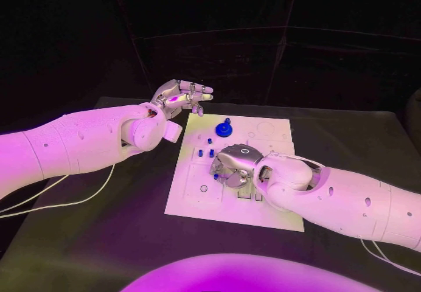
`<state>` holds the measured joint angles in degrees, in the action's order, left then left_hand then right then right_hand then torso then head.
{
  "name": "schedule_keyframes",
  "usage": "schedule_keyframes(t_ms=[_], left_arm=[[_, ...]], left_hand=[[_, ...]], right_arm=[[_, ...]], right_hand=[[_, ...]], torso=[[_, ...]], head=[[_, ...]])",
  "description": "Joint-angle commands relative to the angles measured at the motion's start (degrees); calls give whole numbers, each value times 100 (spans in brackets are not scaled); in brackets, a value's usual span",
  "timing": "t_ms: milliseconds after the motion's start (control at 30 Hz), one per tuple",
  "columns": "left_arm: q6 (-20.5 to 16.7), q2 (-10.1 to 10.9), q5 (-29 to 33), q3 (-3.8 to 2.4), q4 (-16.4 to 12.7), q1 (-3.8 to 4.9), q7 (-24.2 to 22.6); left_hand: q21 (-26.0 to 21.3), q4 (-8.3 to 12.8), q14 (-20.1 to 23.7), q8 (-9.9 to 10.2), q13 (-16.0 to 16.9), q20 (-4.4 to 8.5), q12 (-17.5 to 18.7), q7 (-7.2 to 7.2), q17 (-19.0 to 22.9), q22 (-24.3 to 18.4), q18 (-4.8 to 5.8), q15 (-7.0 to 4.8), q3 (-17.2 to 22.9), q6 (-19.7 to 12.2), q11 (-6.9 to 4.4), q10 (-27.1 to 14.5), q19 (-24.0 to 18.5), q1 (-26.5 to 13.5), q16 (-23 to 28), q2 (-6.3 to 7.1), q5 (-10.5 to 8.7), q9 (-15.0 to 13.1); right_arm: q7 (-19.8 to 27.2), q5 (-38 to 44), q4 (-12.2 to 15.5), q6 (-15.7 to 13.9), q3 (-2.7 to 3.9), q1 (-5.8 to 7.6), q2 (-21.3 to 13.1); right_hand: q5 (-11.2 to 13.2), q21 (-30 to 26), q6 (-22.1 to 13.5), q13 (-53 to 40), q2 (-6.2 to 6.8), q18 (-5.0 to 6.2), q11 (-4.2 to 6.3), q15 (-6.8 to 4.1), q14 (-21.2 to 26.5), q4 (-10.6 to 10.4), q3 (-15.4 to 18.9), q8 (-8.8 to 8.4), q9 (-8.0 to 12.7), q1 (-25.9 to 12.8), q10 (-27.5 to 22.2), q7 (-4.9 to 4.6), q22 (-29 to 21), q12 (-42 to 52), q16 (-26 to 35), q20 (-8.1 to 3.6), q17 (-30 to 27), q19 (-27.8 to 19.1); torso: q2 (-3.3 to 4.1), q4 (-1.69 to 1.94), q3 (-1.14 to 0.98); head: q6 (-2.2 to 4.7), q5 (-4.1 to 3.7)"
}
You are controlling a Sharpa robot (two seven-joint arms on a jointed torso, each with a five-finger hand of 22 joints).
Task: Assemble the parts on the task board
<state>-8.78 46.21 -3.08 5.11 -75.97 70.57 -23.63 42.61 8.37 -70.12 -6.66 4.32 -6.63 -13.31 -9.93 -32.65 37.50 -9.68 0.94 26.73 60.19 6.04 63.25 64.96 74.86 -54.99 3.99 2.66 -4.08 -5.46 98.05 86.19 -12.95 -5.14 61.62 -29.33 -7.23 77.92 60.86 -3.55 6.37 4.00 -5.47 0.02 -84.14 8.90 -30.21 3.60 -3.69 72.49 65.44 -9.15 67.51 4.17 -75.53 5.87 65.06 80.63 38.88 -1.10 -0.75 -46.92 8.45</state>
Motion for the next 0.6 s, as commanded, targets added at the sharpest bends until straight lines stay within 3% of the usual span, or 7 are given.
schedule_keyframes(t_ms=[33, 167, 367, 600], left_arm=[[95, 4, 25, -5, -3, 12, 24], [112, 7, 25, -5, -1, 13, 42], [142, 22, 25, -5, -1, 13, 66], [157, 31, 25, -1, 12, 12, 75]], left_hand=[[-33, 2, 32, -17, 6, 7, -27, -20, 8, -9, -79, -5, -33, 2, -12, -30, -40, 0, 31, -46, 9, 8], [-35, 1, 33, -17, 6, 6, -28, -21, 10, -10, -79, -4, -36, 0, -11, -33, -41, -2, 32, -45, 8, 8], [-42, -1, 37, -17, 5, 4, -31, -23, 14, -15, -78, -2, -48, -5, -8, -41, -42, -9, 33, -41, 8, 9], [-45, -3, 39, -18, 5, 3, -33, -23, 16, -16, -78, -1, -53, -7, -7, -43, -43, -13, 34, -40, 8, 9]], right_arm=[[-32, 64, 6, -337, 1, 7, -11], [25, 11, 49, -629, 0, 6, -77], [50, -203, 328, -887, 3, 8, -420], [-173, -520, 742, -808, 24, 130, -1056]], right_hand=[[-22, -152, -189, -7, 126, 110, -31, 63, -126, -29, 124, -15, 7, -38, -230, -3, -219, -33, 66, 42, -98, -100], [-25, -269, -354, -19, 196, 146, -34, 62, -104, -80, 318, -4, -2, -58, -452, 28, -398, 12, 111, 51, -176, -180], [-83, -260, -374, -36, 173, 139, -30, 57, -93, -142, 460, 10, -13, -49, -481, 18, -374, 123, 147, 48, -239, -153], [-106, -254, -302, -46, 136, 135, -7, 40, -95, -178, 542, 36, -27, -2, -418, 38, -361, 266, 154, 40, -260, -127]], torso=[[1, 2, -1], [-1, 0, -3], [-6, -15, -2], [-32, -32, 3]], head=[[7, -17], [25, -30], [51, -60], [95, -152]])
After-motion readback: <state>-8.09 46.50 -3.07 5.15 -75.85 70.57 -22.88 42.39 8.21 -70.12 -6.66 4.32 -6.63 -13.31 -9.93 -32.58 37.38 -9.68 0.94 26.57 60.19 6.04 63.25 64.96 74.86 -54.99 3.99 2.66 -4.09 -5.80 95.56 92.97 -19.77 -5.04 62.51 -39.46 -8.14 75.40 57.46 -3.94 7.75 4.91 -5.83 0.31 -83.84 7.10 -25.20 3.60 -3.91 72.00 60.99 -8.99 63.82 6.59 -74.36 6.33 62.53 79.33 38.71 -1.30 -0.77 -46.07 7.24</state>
